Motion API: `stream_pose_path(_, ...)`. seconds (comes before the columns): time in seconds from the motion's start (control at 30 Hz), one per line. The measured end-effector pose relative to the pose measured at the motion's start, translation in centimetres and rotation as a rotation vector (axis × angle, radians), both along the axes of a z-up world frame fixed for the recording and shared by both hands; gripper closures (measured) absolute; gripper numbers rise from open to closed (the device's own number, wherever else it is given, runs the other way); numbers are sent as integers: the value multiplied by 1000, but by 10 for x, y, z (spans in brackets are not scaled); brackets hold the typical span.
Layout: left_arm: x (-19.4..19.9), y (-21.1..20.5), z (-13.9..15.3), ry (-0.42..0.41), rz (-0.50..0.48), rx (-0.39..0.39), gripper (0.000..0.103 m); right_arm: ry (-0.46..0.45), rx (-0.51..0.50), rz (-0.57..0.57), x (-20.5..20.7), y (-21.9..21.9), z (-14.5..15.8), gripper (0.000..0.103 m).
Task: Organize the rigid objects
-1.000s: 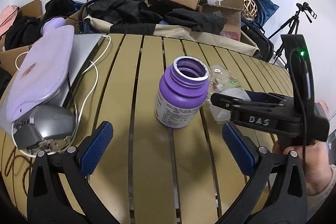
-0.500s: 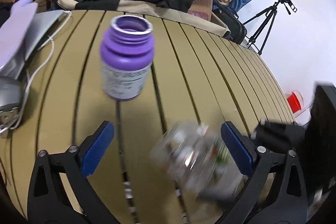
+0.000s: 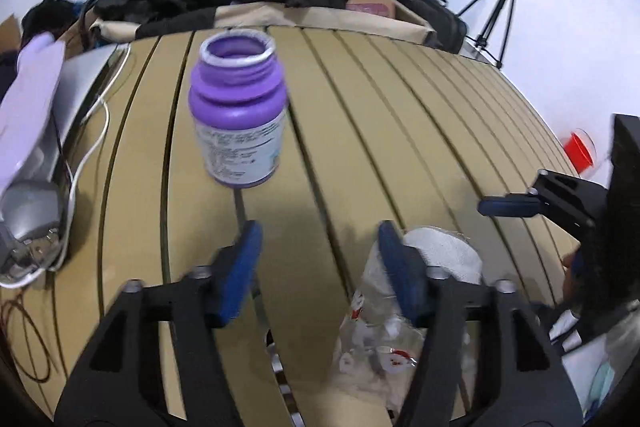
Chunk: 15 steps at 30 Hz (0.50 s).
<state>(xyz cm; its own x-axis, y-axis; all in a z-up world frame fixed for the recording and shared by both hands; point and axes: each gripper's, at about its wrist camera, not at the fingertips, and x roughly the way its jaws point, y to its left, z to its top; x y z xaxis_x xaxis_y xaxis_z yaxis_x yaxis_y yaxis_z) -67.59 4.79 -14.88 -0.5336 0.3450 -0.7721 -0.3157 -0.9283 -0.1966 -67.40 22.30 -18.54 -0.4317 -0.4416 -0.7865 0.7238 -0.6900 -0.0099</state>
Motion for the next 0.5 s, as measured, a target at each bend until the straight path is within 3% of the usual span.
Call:
stream_pose_path(0.1,9,3,17,13,-55,28,24,-3,-7,-58,1,14,4,21)
stream_pose_path(0.17,11,12,18,-53,-144,49,8,-12,6,-89,1,22,4,22)
stream_pose_path(0.2,12,17,15,-89,-180,56,6,-15,15,-113,2,30,4,22)
stream_pose_path(0.33,18,46,-3,-161,-255,-8,4,-50,-35,-210,2,57,8,22)
stream_pose_path(0.4,20,57,-9,-191,-287,27,4,-69,-62,-262,3,69,9,22)
stream_pose_path(0.47,21,69,-12,-197,-307,18,10,-65,-71,-283,7,76,11,22)
stream_pose_path(0.5,21,74,-14,-205,-309,5,20,-64,-74,-299,9,79,11,22)
